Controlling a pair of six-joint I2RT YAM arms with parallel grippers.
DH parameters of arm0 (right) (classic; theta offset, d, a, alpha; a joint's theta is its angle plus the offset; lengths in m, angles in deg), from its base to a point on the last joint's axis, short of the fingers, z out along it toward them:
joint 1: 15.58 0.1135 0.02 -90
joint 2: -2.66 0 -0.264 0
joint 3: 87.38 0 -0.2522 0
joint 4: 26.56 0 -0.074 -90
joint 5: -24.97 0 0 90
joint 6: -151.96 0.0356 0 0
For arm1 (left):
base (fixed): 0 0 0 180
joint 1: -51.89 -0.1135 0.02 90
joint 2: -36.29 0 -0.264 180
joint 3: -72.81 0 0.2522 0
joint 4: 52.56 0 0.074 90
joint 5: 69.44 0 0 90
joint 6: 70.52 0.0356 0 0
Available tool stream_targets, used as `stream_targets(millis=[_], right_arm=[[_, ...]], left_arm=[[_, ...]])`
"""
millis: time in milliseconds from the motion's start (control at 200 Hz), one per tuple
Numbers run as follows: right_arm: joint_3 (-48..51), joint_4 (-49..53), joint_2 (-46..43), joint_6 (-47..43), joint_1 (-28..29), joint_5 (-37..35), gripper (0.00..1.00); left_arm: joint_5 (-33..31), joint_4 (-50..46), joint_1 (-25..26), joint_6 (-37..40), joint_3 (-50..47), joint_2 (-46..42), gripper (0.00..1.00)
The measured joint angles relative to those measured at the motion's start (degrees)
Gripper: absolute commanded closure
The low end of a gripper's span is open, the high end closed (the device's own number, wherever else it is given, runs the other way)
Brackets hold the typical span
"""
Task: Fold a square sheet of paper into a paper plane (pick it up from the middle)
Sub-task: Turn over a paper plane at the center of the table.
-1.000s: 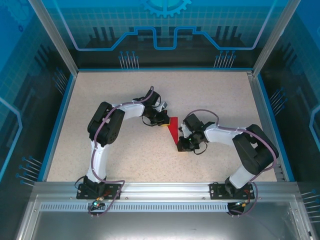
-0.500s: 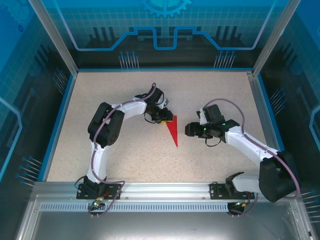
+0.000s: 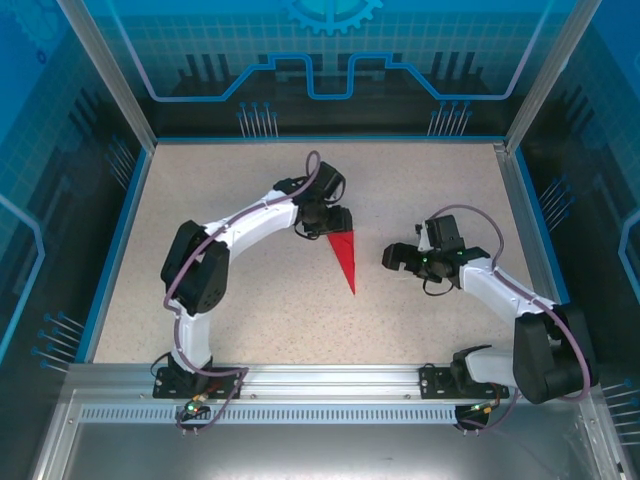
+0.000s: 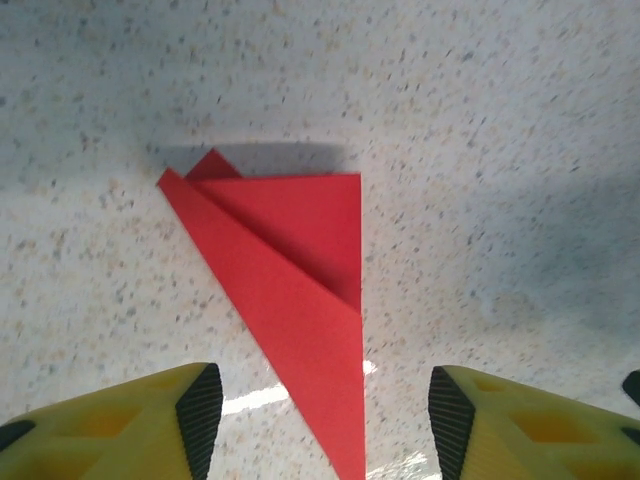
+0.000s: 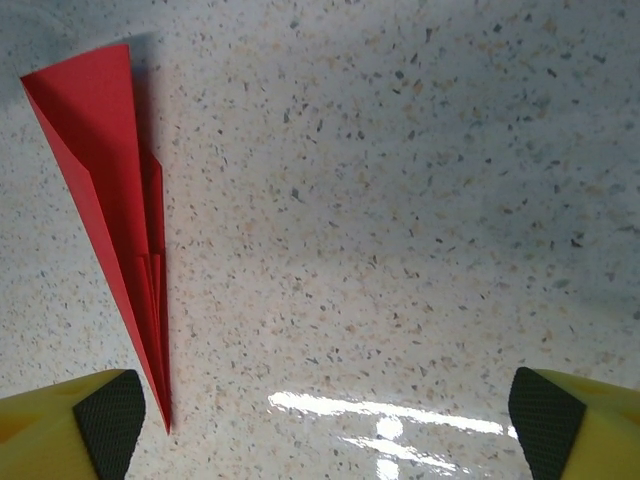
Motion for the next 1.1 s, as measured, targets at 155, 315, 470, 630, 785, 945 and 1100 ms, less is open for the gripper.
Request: stream_targets(millis=[155, 315, 470, 630, 785, 945, 1100], right_arm=[[0.17, -0.59, 0.02, -0.02, -0.2, 0.04, 0.01], [0.17, -1.03, 0.9, -0.02, -0.2, 0.04, 0.01], [0.17, -1.05, 1.49, -0.02, -0.2, 0.04, 0.0], [0.17, -1.05, 1.64, 0.0, -0.2, 0.04, 0.01], [0.17, -1.03, 1.81, 0.0, -0.2, 0.04, 0.01], [0.17, -0.98, 2.4, 0.0, -0.2, 0.02, 0.01], [0.17, -0.94, 3.41, 0.0, -0.2, 0.02, 0.01]], left_arm=[[-4.44, -4.63, 3.65, -1.53, 6.16, 4.85, 0.38], [-6.27, -8.35, 5.05, -1.95, 10.56, 10.4, 0.38], [-7.39, -12.66, 5.27, -1.77, 14.64, 14.73, 0.37], [-7.82, -15.76, 5.6, -0.68, 18.58, 17.88, 0.37], [-8.09, -18.05, 5.9, -0.26, 19.54, 18.71, 0.39], [-8.76, -19.5, 5.95, -0.22, 19.63, 18.78, 0.42], [-9.33, -19.23, 5.95, -0.37, 18.25, 18.27, 0.48]])
